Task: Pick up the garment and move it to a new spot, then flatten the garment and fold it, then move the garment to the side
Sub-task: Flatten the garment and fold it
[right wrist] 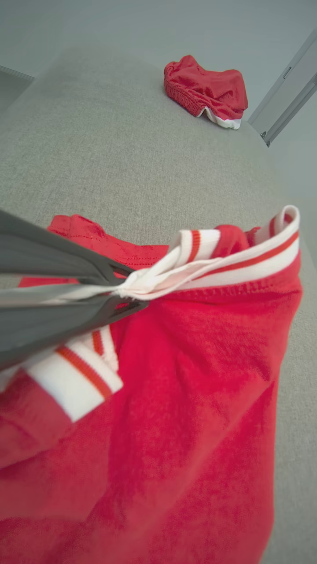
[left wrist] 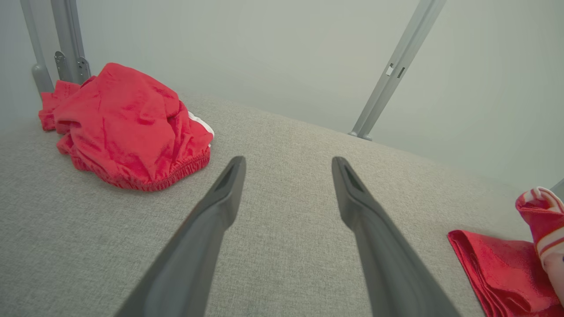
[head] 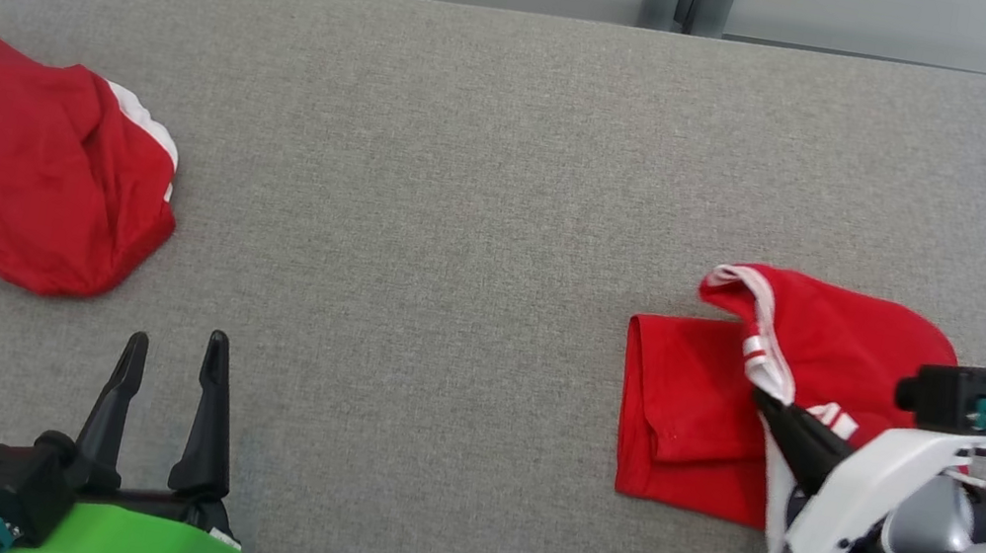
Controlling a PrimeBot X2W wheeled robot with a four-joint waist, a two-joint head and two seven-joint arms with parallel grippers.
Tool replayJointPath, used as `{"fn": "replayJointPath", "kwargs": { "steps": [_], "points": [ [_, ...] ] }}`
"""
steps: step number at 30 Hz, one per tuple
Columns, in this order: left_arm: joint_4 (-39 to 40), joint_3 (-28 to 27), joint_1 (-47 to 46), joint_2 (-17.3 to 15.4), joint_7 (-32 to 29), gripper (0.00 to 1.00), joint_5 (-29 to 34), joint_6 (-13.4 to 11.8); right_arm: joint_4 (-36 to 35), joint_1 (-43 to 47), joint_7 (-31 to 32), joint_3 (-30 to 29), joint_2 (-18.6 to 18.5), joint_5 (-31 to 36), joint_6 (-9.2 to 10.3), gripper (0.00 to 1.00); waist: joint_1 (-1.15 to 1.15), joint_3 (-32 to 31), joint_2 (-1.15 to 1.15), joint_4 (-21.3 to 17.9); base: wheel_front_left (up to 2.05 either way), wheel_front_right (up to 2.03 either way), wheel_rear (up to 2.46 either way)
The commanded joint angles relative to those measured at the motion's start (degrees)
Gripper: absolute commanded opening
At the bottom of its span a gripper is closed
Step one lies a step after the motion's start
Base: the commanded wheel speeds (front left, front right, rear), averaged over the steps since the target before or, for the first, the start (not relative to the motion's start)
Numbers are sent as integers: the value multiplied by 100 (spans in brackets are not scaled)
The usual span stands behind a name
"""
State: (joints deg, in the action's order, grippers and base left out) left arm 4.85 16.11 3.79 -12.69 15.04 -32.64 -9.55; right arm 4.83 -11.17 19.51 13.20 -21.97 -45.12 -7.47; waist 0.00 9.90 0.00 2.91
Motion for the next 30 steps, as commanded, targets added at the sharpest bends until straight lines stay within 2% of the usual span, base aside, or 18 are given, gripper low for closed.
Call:
{"fn": "replayJointPath", "kwargs": {
  "steps": [1, 5, 12, 13, 14, 15, 18, 22, 26, 28, 29, 30],
  "points": [
    [-49, -11, -106, 22, 16, 100, 14, 41, 157, -112, 3, 105, 157, 169, -3, 0, 0, 12, 0, 33, 0, 0, 0],
    [-156, -54, -163, 78, 17, 100, 10, 96, 551, -354, 92, 499, 563, 588, -4, 0, 0, 41, 0, 86, 0, 0, 0],
    [-298, -72, -201, 126, 18, 100, -4, 157, 912, -534, 39, 751, 828, 836, -4, 0, 0, 40, 0, 80, 0, 0, 0],
    [-313, -74, -202, 126, 17, 100, -7, 165, 935, -548, 36, 767, 841, 856, -4, 7, 0, 34, 0, 73, 0, 0, 0],
    [-330, -72, -200, 121, 17, 100, -14, 170, 950, -549, 35, 780, 845, 884, -4, 44, 0, 29, 0, 66, 0, 0, 0],
    [-343, -74, -200, 114, 16, 100, -21, 174, 943, -545, 38, 801, 839, 906, -4, 100, 0, 25, 0, 59, 0, 0, 0],
    [-367, -86, -182, 61, -6, 100, -44, 186, 747, -491, -37, 733, 803, 923, -3, 100, 0, 2, 0, 32, 0, 0, 0],
    [-287, -138, -94, -6, -15, 100, -63, 133, -13, -290, -190, 296, 814, 735, -4, 100, 0, -2, 0, -31, 0, 0, 0],
    [-177, -183, -29, -25, -12, 100, -65, 86, -902, 112, 144, -684, 684, 503, -3, 100, 0, 64, 0, -82, 0, 0, 0],
    [-104, -178, -18, 13, -8, 100, -48, 58, -1100, 386, 454, -1230, 544, 550, -3, 100, 0, 125, 0, -104, 0, 0, 0],
    [-104, -178, -18, 13, -8, 100, -48, 58, -1100, 386, 454, -1230, 544, 550, -3, 100, 0, 125, 0, -104, 0, 0, 0],
    [-73, -157, -36, 37, -5, 100, -35, 69, -1117, 596, 656, -1745, 313, 775, -3, 100, 0, 180, 0, -105, 0, 0, 0]
  ]
}}
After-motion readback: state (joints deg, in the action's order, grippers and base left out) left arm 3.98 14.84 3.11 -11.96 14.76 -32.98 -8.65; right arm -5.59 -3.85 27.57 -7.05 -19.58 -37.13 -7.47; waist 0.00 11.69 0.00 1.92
